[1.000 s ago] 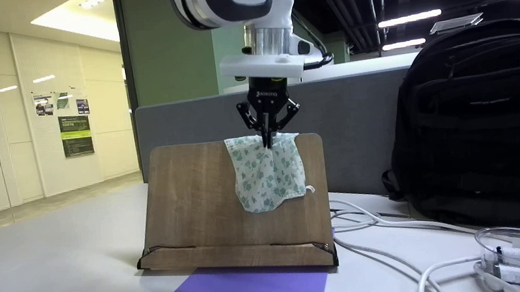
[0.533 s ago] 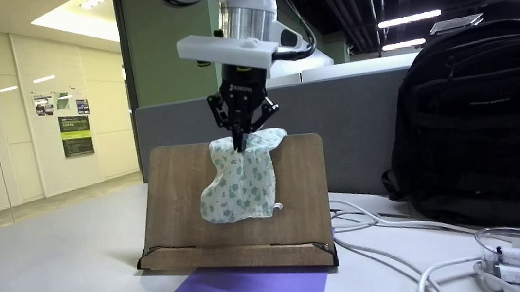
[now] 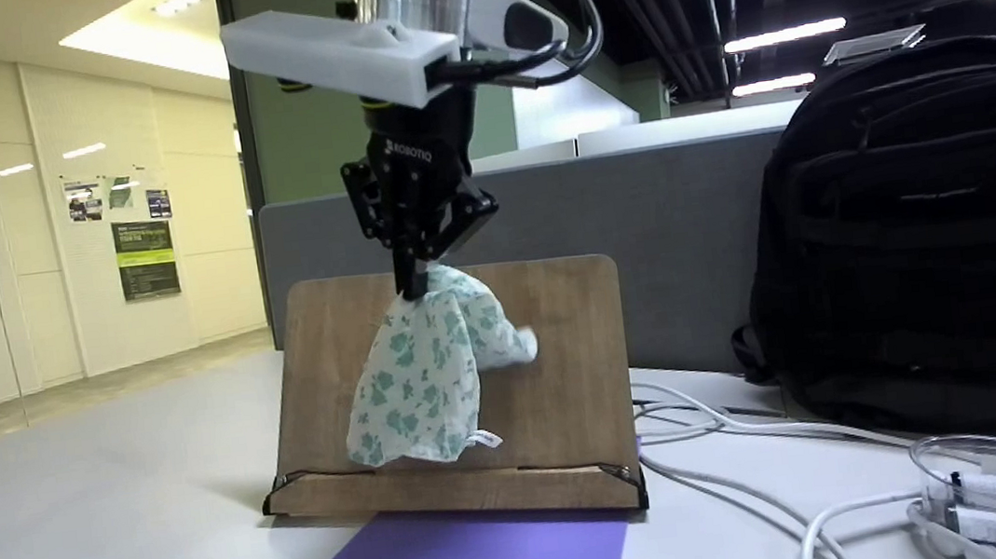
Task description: Pick up the towel from the wooden board and put it on the table.
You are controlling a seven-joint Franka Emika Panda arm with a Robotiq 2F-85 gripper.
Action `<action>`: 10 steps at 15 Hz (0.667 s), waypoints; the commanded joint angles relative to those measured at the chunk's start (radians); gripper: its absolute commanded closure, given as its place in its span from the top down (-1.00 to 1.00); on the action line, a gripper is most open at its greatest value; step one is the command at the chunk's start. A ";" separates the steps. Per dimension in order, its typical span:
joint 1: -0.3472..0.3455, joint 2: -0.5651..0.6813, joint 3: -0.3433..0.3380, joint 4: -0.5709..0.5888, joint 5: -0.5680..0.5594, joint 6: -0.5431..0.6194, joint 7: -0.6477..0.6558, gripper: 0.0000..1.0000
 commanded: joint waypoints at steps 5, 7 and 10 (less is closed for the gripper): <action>0.009 0.062 -0.052 0.017 -0.087 0.113 0.046 -0.97; -0.007 0.093 -0.087 0.021 -0.090 0.154 0.050 -0.97; -0.026 0.140 -0.132 0.028 -0.076 0.193 0.052 -0.97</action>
